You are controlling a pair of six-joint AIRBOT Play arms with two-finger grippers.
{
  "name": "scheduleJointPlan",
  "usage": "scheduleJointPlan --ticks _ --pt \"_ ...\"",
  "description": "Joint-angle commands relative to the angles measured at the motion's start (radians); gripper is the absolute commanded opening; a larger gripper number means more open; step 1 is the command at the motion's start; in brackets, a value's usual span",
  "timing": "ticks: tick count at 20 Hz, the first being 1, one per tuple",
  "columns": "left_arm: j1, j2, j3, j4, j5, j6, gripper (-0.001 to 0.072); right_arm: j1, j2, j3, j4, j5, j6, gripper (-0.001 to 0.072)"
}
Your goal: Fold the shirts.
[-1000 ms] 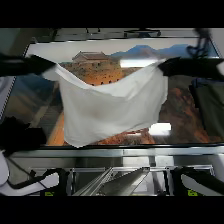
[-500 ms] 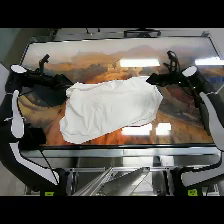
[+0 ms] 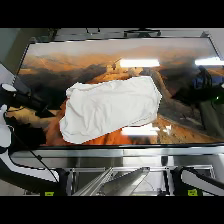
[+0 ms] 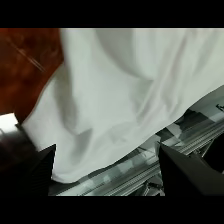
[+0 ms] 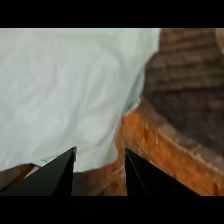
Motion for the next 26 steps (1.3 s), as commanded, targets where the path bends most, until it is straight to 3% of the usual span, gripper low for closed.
scheduleJointPlan --ticks 1,2,6,10,11,13,14,15,17,18,20,22,26 --pt "0.046 0.093 -0.253 0.097 0.105 0.002 0.0704 -0.088 0.134 -0.262 -0.005 -0.050 0.023 0.0435" --pt "0.050 0.096 -0.290 0.080 0.126 0.009 0.0689 -0.087 0.140 -0.318 0.008 -0.072 0.023 0.0531" --pt "0.011 0.096 -0.396 -0.085 0.196 0.110 0.0688 -0.047 0.099 -0.442 0.126 -0.167 -0.032 0.0531" --pt "-0.029 0.096 -0.439 -0.065 0.229 0.114 0.0687 0.062 0.011 -0.447 0.196 -0.248 -0.032 0.0531" --pt "-0.029 0.096 -0.446 -0.065 0.234 0.114 0.0657 0.090 -0.013 -0.447 0.225 -0.270 -0.032 0.0531" --pt "-0.029 0.096 -0.450 -0.065 0.230 0.127 0.0240 0.148 -0.066 -0.447 0.280 -0.316 -0.033 0.0530" --pt "-0.029 0.096 -0.448 -0.066 0.227 0.132 0.0116 0.172 -0.090 -0.447 0.307 -0.336 -0.043 0.0529" --pt "-0.029 0.096 -0.447 -0.070 0.224 0.132 0.0045 0.193 -0.116 -0.447 0.352 -0.353 -0.071 0.0522" --pt "-0.029 0.096 -0.447 -0.074 0.224 0.132 0.0021 0.212 -0.156 -0.447 0.452 -0.374 -0.141 0.0519" --pt "-0.029 0.096 -0.447 -0.075 0.224 0.132 0.0021 0.211 -0.173 -0.446 0.513 -0.374 -0.182 0.0426" --pt "-0.029 0.096 -0.441 -0.077 0.216 0.132 0.0022 0.210 -0.182 -0.444 0.599 -0.344 -0.265 0.0047" --pt "-0.028 0.097 -0.406 -0.153 0.156 0.150 0.0022 0.209 -0.162 -0.418 0.607 -0.254 -0.284 0.0021" --pt "-0.029 0.197 -0.256 -0.577 -0.058 0.216 0.0019 0.154 0.040 -0.265 0.641 0.007 -0.271 0.0021"
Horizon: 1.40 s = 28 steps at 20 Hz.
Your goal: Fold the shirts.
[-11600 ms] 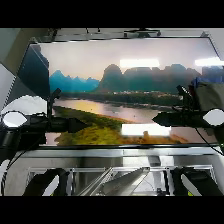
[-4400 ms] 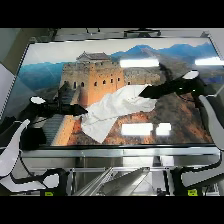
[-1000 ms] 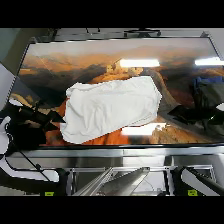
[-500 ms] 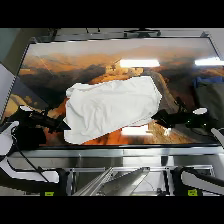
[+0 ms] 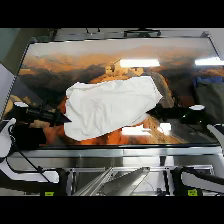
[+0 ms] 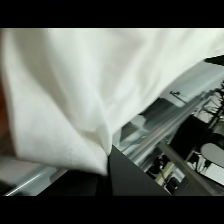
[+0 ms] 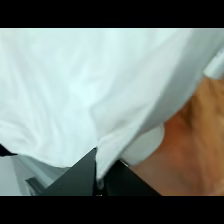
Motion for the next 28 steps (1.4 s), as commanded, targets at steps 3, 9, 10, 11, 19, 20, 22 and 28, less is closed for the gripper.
scheduleJointPlan --ticks 3,9,10,11,19,20,22,28 --pt "0.004 0.235 0.238 -0.688 -0.239 0.082 0.0020 -0.129 0.354 0.312 0.139 0.261 -0.013 0.0020" --pt "0.133 0.496 0.676 -1.342 -0.251 0.161 0.0023 -0.409 0.612 0.855 0.161 0.232 -0.022 0.0021" --pt "0.198 0.528 0.729 -1.342 -0.223 0.161 0.0023 -0.453 0.628 0.916 0.161 0.214 -0.022 0.0021" --pt "0.270 0.552 0.763 -1.341 -0.201 0.159 0.0023 -0.484 0.637 0.964 0.157 0.197 -0.021 0.0021" --pt "0.379 0.655 0.470 -0.734 -0.018 0.125 0.0029 -0.395 0.504 0.823 0.132 0.237 0.014 0.0020" --pt "0.288 0.634 0.397 -0.607 0.034 0.128 0.0030 -0.337 0.461 0.766 0.106 0.235 -0.002 0.0020" --pt "0.118 0.548 0.286 -0.424 0.108 0.149 0.0029 -0.209 0.355 0.643 0.021 0.190 -0.024 0.0020" --pt "-0.194 0.066 0.211 -0.115 0.425 0.203 0.0030 0.045 -0.124 0.426 -0.101 -0.194 -0.116 0.0021"
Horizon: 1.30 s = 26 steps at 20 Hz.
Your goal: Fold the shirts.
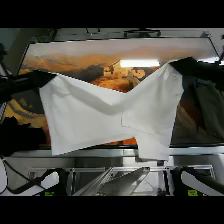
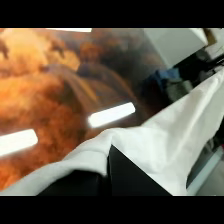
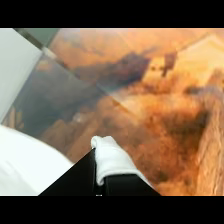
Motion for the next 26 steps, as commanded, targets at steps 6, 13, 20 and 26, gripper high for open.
scheduleJointPlan --ticks 6,13,20,26 --pt "-0.049 -0.608 0.396 0.193 0.030 -0.114 0.0009 0.081 -0.476 0.014 0.242 -0.336 -0.217 0.0030" --pt "0.098 -0.651 0.685 0.200 -0.300 -0.420 0.0325 -0.121 -0.397 0.110 0.129 -0.031 -0.104 0.0404" --pt "0.114 -0.377 0.211 0.560 -0.353 -0.467 0.0324 -0.323 -0.275 -0.022 -0.325 0.274 0.117 0.0366" --pt "0.179 -0.132 -0.313 0.719 -0.089 -0.449 0.0325 -0.367 -0.162 -0.278 -0.356 0.160 0.111 0.0366"
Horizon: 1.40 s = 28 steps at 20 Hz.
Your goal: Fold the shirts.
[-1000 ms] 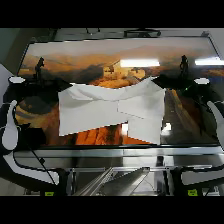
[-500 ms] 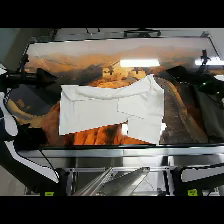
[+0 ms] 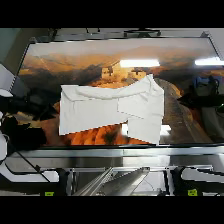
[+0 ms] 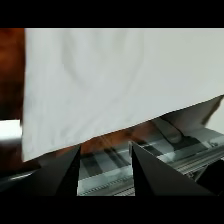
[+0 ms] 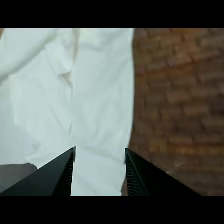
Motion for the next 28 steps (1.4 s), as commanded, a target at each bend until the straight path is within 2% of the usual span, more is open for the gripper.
scheduleJointPlan --ticks 1,6,11,13,14,15,19,25,28 --pt "0.057 0.105 -0.258 0.095 0.167 0.007 0.0325 -0.019 0.038 -0.093 -0.042 -0.021 0.013 0.0366" --pt "0.077 0.104 -0.364 0.074 0.327 0.068 0.0325 -0.017 0.039 -0.094 -0.031 0.029 0.014 0.0366" --pt "-0.005 0.104 -0.405 -0.208 0.383 0.263 0.0332 -0.017 0.039 -0.094 -0.031 0.029 0.018 0.0368" --pt "-0.042 0.104 -0.414 -0.226 0.388 0.289 0.0325 -0.017 0.039 -0.096 -0.032 0.044 0.019 0.0368" --pt "-0.046 0.104 -0.413 -0.224 0.386 0.288 0.0127 -0.016 0.037 -0.099 -0.035 0.048 0.018 0.0368" --pt "-0.045 0.104 -0.411 -0.230 0.381 0.288 0.0030 -0.015 0.033 -0.107 -0.035 0.047 0.018 0.0368" --pt "-0.045 0.104 -0.364 -0.229 0.341 0.288 0.0030 0.029 -0.013 -0.153 -0.032 0.007 0.018 0.0368" --pt "-0.045 0.104 -0.260 -0.227 0.262 0.286 0.0029 0.217 -0.121 -0.156 -0.004 -0.234 0.046 0.0367" --pt "-0.045 0.104 -0.211 -0.227 0.235 0.286 0.0030 0.253 -0.137 -0.155 0.008 -0.260 0.051 0.0366"
